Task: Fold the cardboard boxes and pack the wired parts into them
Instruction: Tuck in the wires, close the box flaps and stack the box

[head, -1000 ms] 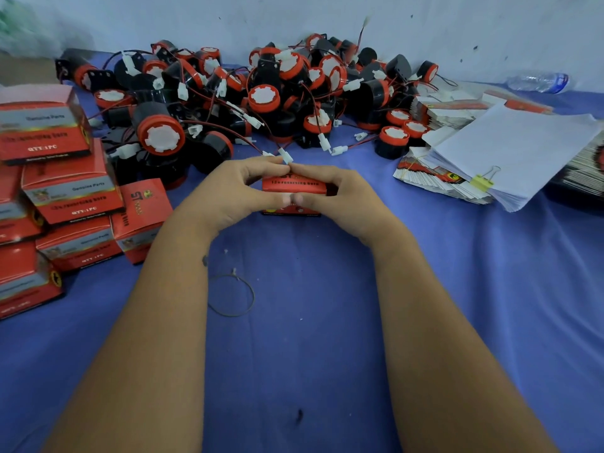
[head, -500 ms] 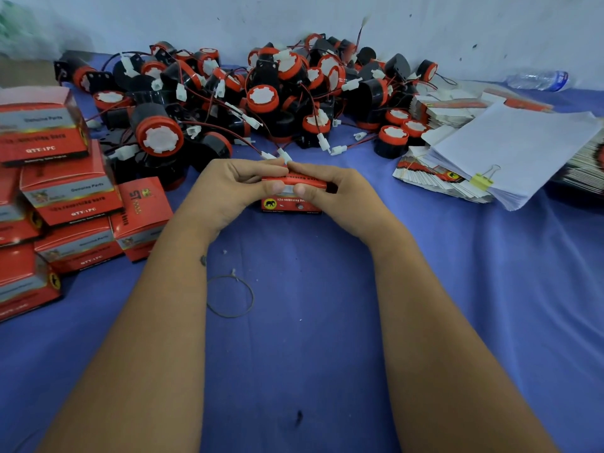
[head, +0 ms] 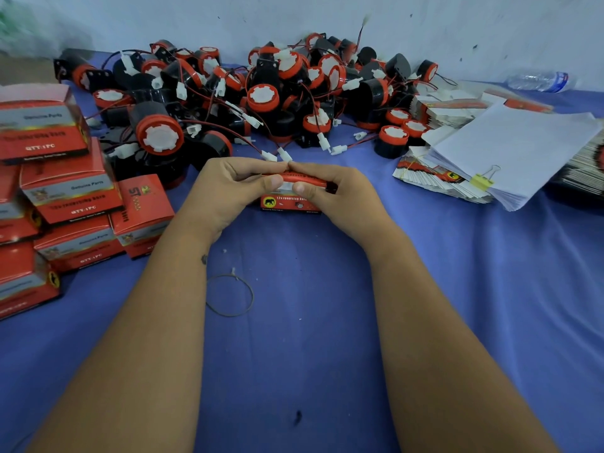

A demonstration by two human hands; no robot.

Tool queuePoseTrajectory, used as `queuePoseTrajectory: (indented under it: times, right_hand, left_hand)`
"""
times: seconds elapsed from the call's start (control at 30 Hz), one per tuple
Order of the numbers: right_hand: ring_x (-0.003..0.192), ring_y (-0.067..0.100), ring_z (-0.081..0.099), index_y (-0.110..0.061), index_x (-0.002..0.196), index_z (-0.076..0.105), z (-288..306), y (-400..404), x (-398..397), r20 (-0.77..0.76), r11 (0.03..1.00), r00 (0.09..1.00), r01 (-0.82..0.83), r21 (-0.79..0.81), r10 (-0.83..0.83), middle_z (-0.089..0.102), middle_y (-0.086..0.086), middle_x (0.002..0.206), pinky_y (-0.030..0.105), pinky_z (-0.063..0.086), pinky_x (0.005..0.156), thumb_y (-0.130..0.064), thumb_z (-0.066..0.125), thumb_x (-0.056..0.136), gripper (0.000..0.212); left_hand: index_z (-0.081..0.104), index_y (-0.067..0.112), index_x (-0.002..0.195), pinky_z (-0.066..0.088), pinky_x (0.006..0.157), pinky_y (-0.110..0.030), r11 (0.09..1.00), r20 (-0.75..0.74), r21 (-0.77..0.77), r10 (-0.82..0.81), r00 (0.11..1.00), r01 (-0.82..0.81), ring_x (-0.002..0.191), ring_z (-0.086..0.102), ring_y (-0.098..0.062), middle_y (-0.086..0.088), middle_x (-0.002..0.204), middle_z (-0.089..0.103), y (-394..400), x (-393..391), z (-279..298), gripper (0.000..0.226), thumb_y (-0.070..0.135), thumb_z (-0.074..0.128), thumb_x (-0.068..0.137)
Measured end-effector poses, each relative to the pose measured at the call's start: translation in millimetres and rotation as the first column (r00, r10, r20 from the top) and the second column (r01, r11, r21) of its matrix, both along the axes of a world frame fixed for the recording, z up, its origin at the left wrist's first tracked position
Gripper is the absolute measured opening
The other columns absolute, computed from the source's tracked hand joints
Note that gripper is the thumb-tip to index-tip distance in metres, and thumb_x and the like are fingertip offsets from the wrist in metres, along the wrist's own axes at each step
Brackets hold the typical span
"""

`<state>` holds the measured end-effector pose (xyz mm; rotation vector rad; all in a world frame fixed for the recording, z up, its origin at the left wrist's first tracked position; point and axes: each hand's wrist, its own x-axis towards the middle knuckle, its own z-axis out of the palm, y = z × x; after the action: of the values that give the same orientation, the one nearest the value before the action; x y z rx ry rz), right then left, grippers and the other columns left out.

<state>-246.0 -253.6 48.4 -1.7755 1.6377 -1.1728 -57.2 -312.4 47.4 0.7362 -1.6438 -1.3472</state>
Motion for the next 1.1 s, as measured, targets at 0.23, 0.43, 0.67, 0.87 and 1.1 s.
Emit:
queuePoseTrajectory:
  times: [0.23,0.43,0.67,0.87,1.1]
  right_hand:
    - [0.105,-0.005,0.06,-0.04,0.123,0.065,2.0,2.5,-0.4,0.007,1.0,1.0,0.019,0.022,-0.019,0.068,-0.024,0.109,0.022,0.049,0.095,-0.042,0.065,0.09,0.032]
    - [0.106,0.001,0.063,-0.039,0.117,0.069,3.5,2.7,0.4,0.096,0.999,0.995,0.021,0.036,-0.024,0.07,-0.02,0.109,0.032,0.05,0.099,-0.039,0.066,0.091,0.026]
    - [0.095,0.006,0.064,-0.041,0.099,0.072,7.0,2.3,2.5,0.114,0.998,0.991,0.064,0.028,-0.067,0.071,-0.018,0.094,0.03,0.052,0.086,-0.051,0.059,0.092,0.018]
    - [0.095,0.006,0.066,-0.039,0.1,0.072,7.0,3.9,4.2,0.139,0.998,0.988,0.064,0.02,-0.066,0.072,-0.016,0.096,0.033,0.055,0.089,-0.048,0.06,0.092,0.017]
    - [0.096,0.004,0.066,-0.045,0.097,0.071,5.5,3.9,8.1,0.151,0.995,0.984,0.099,-0.009,-0.097,0.072,-0.019,0.096,0.033,0.055,0.088,-0.048,0.065,0.089,0.011]
  left_hand:
    - [0.07,0.015,0.119,0.052,0.089,-0.015,0.995,0.117,-0.102,-0.003,0.993,0.015,0.115,0.062,-0.001,0.008,0.12,0.069,2.3,1.4,-3.3,0.047,-0.009,0.074,0.079]
    - [0.067,0.011,0.124,0.052,0.095,-0.022,0.991,0.138,-0.134,0.001,0.99,0.017,0.116,0.062,-0.002,0.005,0.122,0.068,4.4,1.3,-2.2,0.048,-0.009,0.073,0.081]
    - [0.073,0.028,0.112,0.052,0.083,-0.015,0.993,0.092,-0.109,-0.029,0.995,0.039,0.103,0.069,-0.006,0.006,0.112,0.073,7.5,2.5,1.5,0.023,0.019,0.067,0.091]
    - [0.073,0.031,0.107,0.056,0.085,-0.024,0.993,0.068,-0.117,0.037,0.997,-0.029,0.102,0.069,-0.009,0.006,0.11,0.073,5.1,0.8,-0.7,0.02,0.018,0.063,0.095]
    - [0.073,0.039,0.102,0.057,0.092,-0.035,0.988,0.057,-0.14,0.077,0.995,-0.068,0.106,0.068,-0.01,0.015,0.107,0.073,2.4,-1.4,-3.5,0.017,0.031,0.059,0.095]
